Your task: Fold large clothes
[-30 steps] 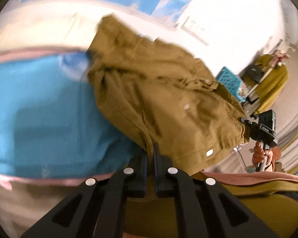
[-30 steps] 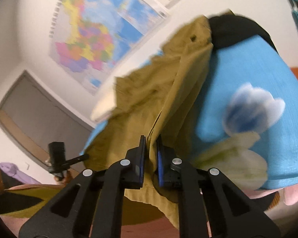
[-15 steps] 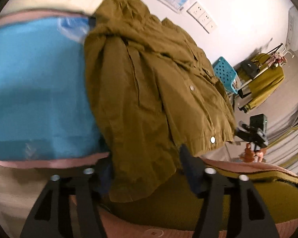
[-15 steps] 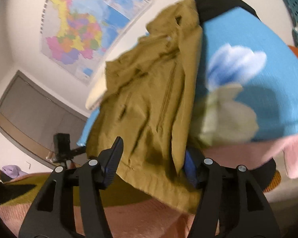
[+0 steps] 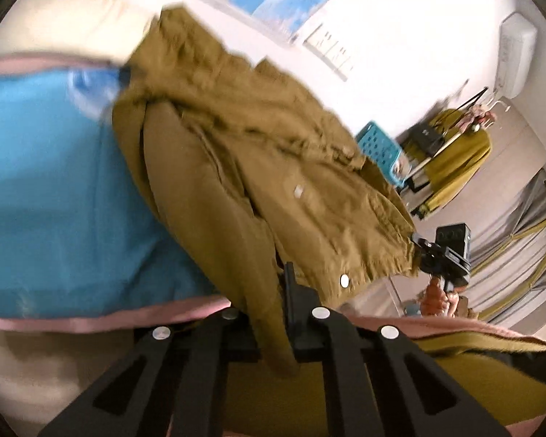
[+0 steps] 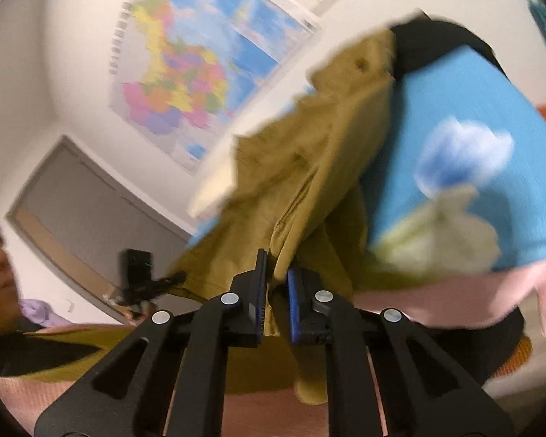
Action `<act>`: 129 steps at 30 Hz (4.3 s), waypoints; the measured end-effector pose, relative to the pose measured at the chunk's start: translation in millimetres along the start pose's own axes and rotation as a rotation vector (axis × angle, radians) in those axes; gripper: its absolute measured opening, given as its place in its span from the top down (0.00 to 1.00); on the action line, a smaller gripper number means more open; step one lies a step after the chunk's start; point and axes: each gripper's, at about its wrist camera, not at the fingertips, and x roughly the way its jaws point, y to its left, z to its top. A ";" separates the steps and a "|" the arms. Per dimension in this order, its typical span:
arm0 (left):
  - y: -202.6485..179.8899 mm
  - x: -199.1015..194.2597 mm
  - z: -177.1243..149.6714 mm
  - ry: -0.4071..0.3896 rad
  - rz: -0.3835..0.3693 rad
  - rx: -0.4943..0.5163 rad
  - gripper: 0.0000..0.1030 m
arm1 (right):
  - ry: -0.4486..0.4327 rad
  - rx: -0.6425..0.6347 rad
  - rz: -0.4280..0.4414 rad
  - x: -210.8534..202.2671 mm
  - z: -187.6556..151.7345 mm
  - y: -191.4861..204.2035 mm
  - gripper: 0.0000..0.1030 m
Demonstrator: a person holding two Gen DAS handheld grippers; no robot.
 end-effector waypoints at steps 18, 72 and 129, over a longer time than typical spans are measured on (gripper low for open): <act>13.9 -29.7 5.5 -0.047 -0.024 0.065 0.91 | 0.078 0.140 -0.081 4.0 -33.1 -39.6 0.25; 1.2 -42.7 88.4 -0.061 0.040 0.119 0.90 | -0.115 -0.078 0.036 17.9 97.2 54.4 0.90; 36.2 46.9 291.7 0.005 0.272 0.124 0.90 | -0.078 0.113 -0.100 145.1 278.9 -30.3 0.90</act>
